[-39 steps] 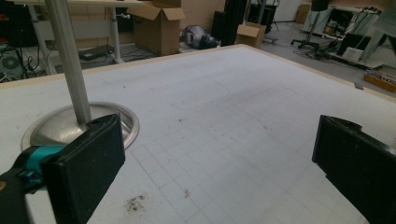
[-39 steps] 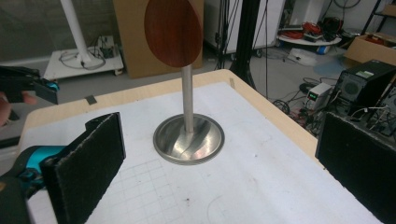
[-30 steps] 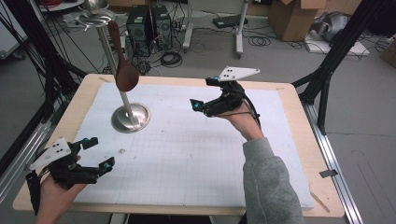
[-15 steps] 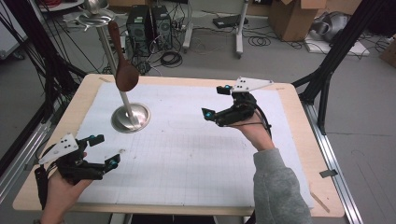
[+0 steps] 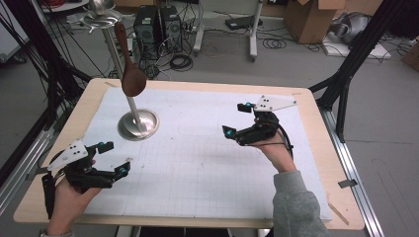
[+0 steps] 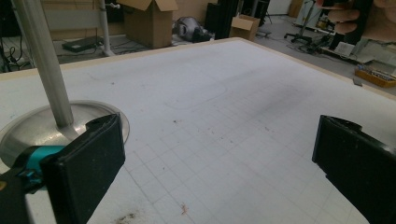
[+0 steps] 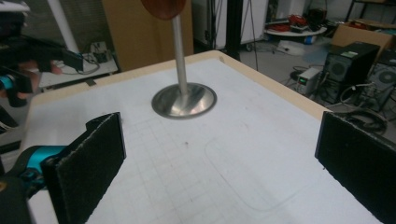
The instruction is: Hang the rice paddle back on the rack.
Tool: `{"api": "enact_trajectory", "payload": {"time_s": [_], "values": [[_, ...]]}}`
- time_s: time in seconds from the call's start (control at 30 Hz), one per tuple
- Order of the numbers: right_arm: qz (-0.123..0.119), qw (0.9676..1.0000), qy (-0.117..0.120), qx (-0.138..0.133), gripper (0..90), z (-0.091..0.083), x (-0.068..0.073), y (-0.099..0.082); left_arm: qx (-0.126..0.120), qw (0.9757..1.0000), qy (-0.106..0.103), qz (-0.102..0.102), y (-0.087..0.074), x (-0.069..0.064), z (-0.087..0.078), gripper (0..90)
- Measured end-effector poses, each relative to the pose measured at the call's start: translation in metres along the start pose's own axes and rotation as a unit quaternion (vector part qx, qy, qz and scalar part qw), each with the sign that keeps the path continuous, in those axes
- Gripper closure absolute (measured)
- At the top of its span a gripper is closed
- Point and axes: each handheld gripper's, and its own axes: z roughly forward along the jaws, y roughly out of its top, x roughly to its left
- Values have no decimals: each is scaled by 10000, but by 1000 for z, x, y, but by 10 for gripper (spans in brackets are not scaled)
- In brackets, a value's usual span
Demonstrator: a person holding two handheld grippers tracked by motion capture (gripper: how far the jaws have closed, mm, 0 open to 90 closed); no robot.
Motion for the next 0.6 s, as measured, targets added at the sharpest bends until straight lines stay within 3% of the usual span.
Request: {"api": "enact_trajectory", "payload": {"time_s": [0.4, 0.6], "values": [[82, 9999, 30, -125, 4, -15, 4, -21, 5, 10000, 13, 8, -1, 1, 0, 29], [117, 9998, -64, -159, 4, -24, 3, -36, -31, 10000, 41, -8, -1, 2, -3, 29]]}}
